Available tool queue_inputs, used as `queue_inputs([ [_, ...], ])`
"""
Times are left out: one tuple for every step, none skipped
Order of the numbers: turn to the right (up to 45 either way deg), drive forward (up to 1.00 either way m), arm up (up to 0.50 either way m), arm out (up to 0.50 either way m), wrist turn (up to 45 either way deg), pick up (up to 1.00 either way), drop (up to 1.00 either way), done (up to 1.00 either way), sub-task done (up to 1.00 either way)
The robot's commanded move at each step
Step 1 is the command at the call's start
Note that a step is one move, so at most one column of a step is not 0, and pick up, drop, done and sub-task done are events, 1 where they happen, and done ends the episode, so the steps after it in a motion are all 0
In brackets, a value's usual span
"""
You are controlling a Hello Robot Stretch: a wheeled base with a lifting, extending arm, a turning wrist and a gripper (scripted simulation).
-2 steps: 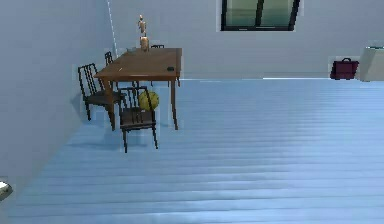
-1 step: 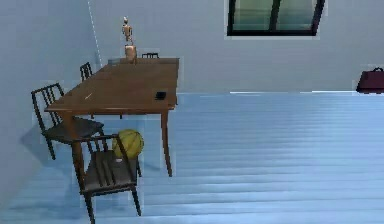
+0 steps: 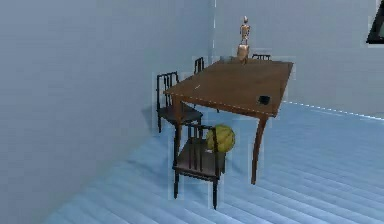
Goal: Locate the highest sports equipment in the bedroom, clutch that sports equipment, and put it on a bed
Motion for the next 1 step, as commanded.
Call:
queue_inputs([
  [0.0, 0.70, 0.00, 0.00, 0.0, 0.00, 0.00, 0.00, 0.00],
])
